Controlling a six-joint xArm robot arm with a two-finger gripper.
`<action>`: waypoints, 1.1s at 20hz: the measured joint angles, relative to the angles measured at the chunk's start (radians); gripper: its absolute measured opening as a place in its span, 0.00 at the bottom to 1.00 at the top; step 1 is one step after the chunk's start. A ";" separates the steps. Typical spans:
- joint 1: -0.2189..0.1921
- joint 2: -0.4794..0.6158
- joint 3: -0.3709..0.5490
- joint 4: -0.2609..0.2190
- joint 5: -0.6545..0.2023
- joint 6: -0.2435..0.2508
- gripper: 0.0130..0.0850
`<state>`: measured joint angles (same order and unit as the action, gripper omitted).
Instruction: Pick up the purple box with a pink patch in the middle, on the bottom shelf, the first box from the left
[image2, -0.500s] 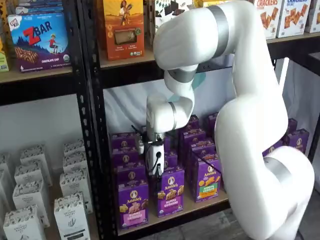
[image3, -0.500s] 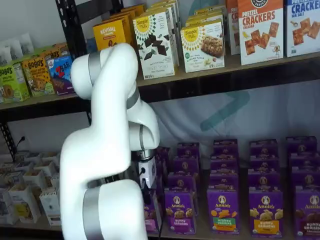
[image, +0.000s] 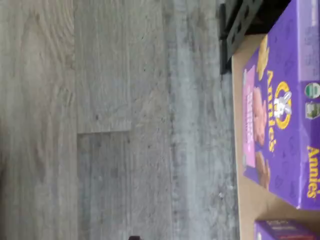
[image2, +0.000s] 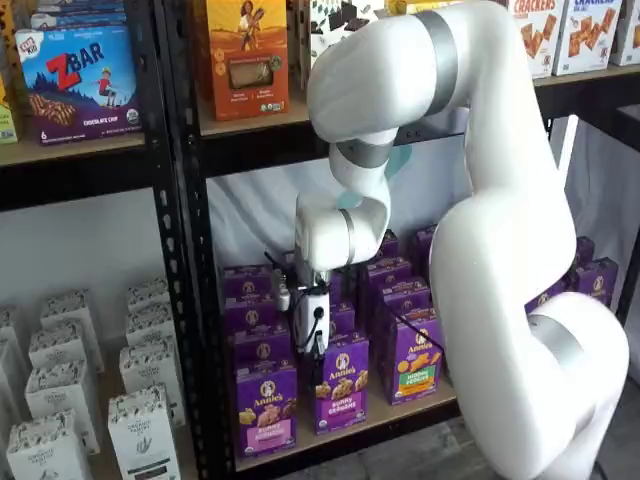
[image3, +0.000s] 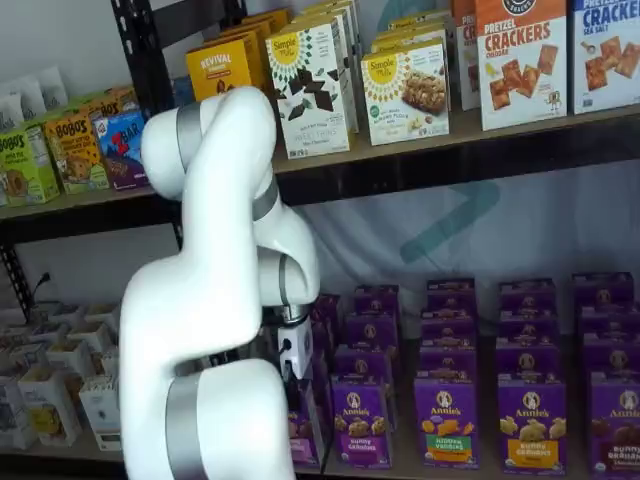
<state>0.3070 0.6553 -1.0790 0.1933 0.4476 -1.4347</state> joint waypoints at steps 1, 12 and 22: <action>0.002 0.000 0.002 0.016 -0.012 -0.013 1.00; 0.032 0.055 -0.061 0.072 -0.040 -0.034 1.00; 0.042 0.148 -0.183 0.065 -0.033 -0.014 1.00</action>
<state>0.3493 0.8036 -1.2624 0.2580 0.4145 -1.4486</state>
